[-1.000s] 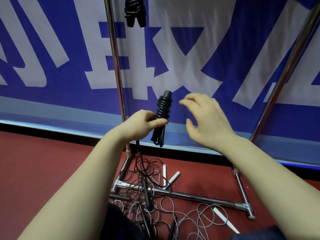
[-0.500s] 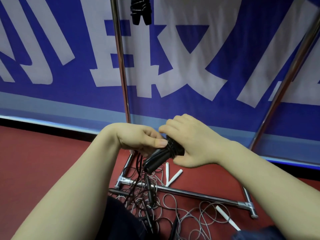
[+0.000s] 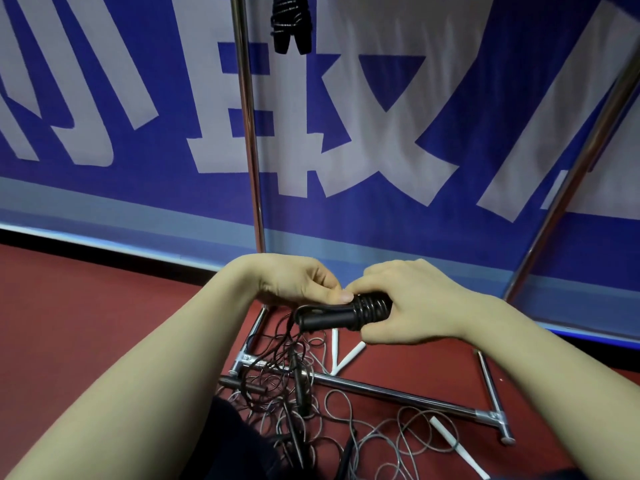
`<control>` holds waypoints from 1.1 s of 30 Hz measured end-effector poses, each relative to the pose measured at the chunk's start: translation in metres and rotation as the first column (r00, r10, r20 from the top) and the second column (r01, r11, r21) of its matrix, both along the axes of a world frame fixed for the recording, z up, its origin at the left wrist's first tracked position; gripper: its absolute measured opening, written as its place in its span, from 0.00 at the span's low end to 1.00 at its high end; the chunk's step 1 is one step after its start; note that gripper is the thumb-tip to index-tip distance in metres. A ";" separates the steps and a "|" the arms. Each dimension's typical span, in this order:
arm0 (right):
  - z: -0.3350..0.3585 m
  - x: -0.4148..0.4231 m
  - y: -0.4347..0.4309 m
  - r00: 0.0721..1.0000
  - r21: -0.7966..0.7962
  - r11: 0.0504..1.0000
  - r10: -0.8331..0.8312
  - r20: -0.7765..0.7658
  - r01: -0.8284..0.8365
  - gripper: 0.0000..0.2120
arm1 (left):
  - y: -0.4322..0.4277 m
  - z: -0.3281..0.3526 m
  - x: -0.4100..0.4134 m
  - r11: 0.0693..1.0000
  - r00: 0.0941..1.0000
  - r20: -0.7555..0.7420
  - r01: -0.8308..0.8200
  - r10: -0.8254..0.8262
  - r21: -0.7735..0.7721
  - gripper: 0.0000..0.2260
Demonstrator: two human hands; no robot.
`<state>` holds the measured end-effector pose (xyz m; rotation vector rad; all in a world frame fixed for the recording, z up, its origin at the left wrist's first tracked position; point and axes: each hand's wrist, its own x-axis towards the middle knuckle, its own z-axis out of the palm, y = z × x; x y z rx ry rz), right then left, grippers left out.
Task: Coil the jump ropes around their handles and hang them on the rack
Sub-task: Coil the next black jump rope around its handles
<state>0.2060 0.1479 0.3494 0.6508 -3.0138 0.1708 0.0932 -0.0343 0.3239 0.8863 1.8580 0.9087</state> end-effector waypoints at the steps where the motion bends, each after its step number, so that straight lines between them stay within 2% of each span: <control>1: 0.000 0.001 0.001 1.000 0.019 1.000 -0.005 0.019 0.004 0.09 | 0.002 0.000 0.001 1.000 1.000 0.022 0.000 0.000 0.000 0.17; 2: 0.000 0.002 0.001 1.000 0.040 0.999 0.001 0.027 -0.003 0.07 | 0.004 -0.001 0.002 1.000 0.999 0.032 0.004 -0.004 0.000 0.13; 4: 0.000 0.007 -0.001 0.999 0.087 0.996 0.008 0.046 -0.012 0.13 | 0.006 0.000 0.003 1.000 1.000 0.026 0.005 -0.005 -0.003 0.07; 7: -0.007 0.010 -0.009 0.997 0.175 0.984 -0.040 0.073 0.026 0.24 | 0.008 0.001 0.004 0.999 1.000 -0.007 -0.024 0.024 -0.040 0.10; 9: -0.011 0.009 -0.013 0.994 0.220 0.973 -0.090 0.069 0.073 0.28 | 0.011 0.004 0.007 0.996 0.997 -0.069 -0.048 0.043 -0.069 0.11; 11: -0.014 0.005 -0.014 0.989 0.239 0.964 -0.132 0.065 0.113 0.22 | 0.016 0.009 0.010 0.992 0.980 -0.189 -0.089 0.071 -0.092 0.11; 14: -0.016 -0.001 -0.011 0.981 0.238 0.957 -0.185 0.062 0.166 0.15 | 0.025 0.014 0.014 0.982 0.898 -0.425 -0.168 0.114 -0.090 0.13; 17: -0.022 -0.007 -0.007 0.972 0.255 0.942 -0.234 0.031 0.219 0.19 | 0.034 0.013 0.019 0.980 0.788 -0.604 -0.191 0.118 -0.059 0.14; 19: -0.025 -0.010 -0.004 0.964 0.260 0.929 -0.267 -0.020 0.263 0.23 | 0.040 0.012 0.024 0.981 0.727 -0.674 -0.193 0.132 -0.017 0.16; 22: -0.029 -0.018 0.004 0.929 0.169 0.914 -0.358 -0.094 0.369 0.29 | 0.045 0.008 0.029 0.980 0.664 -0.725 -0.182 0.185 0.083 0.16; 25: -0.031 -0.023 0.009 0.882 0.064 0.880 -0.469 -0.043 0.471 0.31 | 0.050 -0.001 0.033 0.970 0.606 -0.757 -0.149 0.243 0.192 0.17; 29: -0.030 -0.022 0.016 0.866 -0.005 0.866 -0.500 0.015 0.500 0.18 | 0.055 -0.009 0.036 0.971 0.555 -0.801 -0.055 0.225 0.235 0.13; 31: -0.028 -0.021 0.020 0.869 -0.047 0.869 -0.494 -0.022 0.493 0.15 | 0.054 -0.009 0.034 0.953 0.568 -0.776 -0.047 0.273 0.301 0.08; 33: -0.028 -0.023 0.022 0.860 -0.068 0.868 -0.496 -0.120 0.492 0.15 | 0.054 -0.004 0.036 0.904 0.637 -0.674 -0.092 0.375 0.417 0.04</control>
